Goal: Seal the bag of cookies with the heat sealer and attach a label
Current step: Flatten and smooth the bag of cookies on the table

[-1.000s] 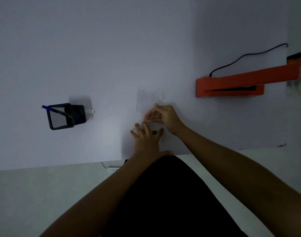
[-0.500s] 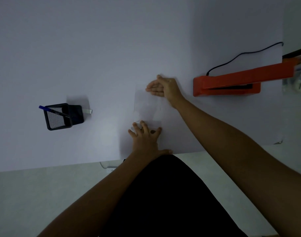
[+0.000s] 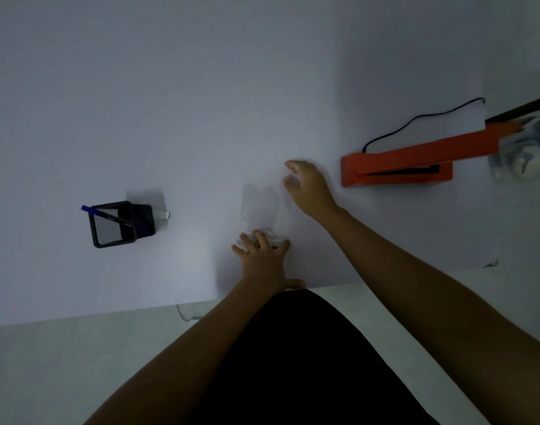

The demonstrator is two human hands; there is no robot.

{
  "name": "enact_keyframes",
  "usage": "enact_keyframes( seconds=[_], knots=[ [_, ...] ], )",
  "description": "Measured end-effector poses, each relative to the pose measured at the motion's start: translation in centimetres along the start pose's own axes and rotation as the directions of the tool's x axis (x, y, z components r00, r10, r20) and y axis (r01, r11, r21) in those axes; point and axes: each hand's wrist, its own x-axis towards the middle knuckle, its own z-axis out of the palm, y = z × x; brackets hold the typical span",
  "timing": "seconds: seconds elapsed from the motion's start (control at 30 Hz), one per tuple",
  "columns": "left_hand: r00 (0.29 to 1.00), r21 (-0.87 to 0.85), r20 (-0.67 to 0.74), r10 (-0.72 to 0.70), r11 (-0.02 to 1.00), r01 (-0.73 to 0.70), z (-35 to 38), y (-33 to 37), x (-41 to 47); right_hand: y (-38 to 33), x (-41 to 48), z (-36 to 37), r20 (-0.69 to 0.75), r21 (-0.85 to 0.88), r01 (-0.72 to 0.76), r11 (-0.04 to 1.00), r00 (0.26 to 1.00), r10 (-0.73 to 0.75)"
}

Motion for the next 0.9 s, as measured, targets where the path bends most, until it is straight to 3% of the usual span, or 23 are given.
enact_keyframes(
  seconds=[0.13,0.47,0.67,0.77,0.9],
  knots=[
    [1.000,-0.014,0.005,0.003,1.000,-0.003,0.0,0.0,0.0,-0.7,-0.2,0.4,0.096,-0.067,-0.033,0.997,0.995,0.039],
    [1.000,-0.014,0.021,0.008,1.000,-0.008,-0.5,-0.1,-0.2,-1.3,1.0,0.3,0.016,-0.089,-0.162,0.983,0.986,0.165],
    [1.000,-0.006,0.002,0.014,1.000,-0.014,-0.3,-0.1,-0.1,-1.1,-0.7,0.3,-0.071,-0.103,-0.060,0.993,0.996,0.053],
    [1.000,-0.009,-0.004,0.017,1.000,-0.017,-0.3,-0.1,-0.1,-1.3,-0.8,0.5,-0.016,-0.113,-0.058,0.992,0.998,0.056],
    [1.000,-0.018,0.001,0.022,1.000,-0.022,-0.3,-0.2,-0.1,-2.0,-0.3,0.8,0.046,-0.033,-0.161,0.986,0.986,0.163]
  ],
)
